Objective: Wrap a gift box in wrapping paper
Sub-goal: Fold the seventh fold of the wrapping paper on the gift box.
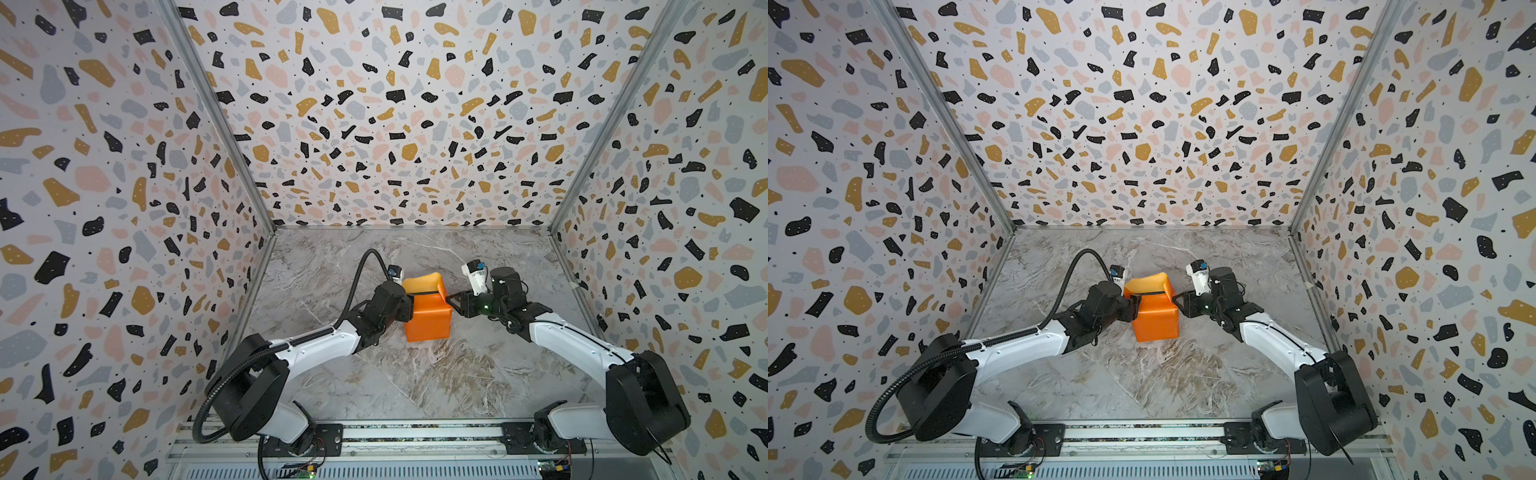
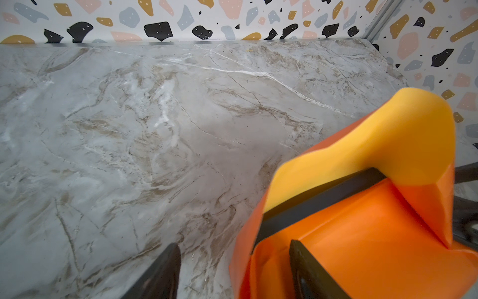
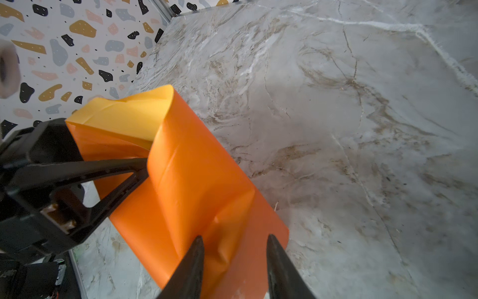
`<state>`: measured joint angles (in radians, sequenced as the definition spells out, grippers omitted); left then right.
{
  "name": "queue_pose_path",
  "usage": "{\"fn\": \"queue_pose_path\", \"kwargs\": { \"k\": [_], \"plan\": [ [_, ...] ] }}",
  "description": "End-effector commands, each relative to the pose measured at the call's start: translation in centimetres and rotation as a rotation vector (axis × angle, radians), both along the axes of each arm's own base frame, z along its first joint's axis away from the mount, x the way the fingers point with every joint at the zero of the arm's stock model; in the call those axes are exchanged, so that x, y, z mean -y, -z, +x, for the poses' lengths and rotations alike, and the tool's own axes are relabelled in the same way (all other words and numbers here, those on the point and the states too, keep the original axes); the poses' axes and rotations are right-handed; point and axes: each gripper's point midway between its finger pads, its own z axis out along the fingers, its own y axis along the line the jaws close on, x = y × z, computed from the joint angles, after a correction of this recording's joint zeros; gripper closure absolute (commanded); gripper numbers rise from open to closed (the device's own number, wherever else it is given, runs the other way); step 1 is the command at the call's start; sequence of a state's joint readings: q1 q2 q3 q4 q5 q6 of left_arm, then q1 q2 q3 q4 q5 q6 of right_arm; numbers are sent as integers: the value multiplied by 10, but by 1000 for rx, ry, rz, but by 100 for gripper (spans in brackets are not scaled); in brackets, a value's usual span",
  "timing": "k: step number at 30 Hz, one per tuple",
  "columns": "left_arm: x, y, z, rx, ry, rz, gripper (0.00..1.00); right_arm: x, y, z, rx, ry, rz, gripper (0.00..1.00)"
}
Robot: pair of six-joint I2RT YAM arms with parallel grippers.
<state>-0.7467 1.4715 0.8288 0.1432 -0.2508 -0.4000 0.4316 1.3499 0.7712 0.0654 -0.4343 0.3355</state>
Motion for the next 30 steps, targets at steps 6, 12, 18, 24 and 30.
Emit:
{"fn": "queue_pose_path", "kwargs": {
  "k": [6,12,18,24,30],
  "plan": [
    [-5,7,1,2,-2,29,34,-13,-15,10,33,-14,45,57],
    [-5,4,0,8,2,25,34,-16,-13,19,29,-4,44,55],
    [-4,3,0,11,6,24,34,-20,-7,26,13,-5,51,54],
    [-4,4,0,10,9,27,33,-27,-9,24,8,-21,77,50],
    [-3,4,0,9,12,26,34,-29,-5,26,-5,-22,84,47]
  ]
}}
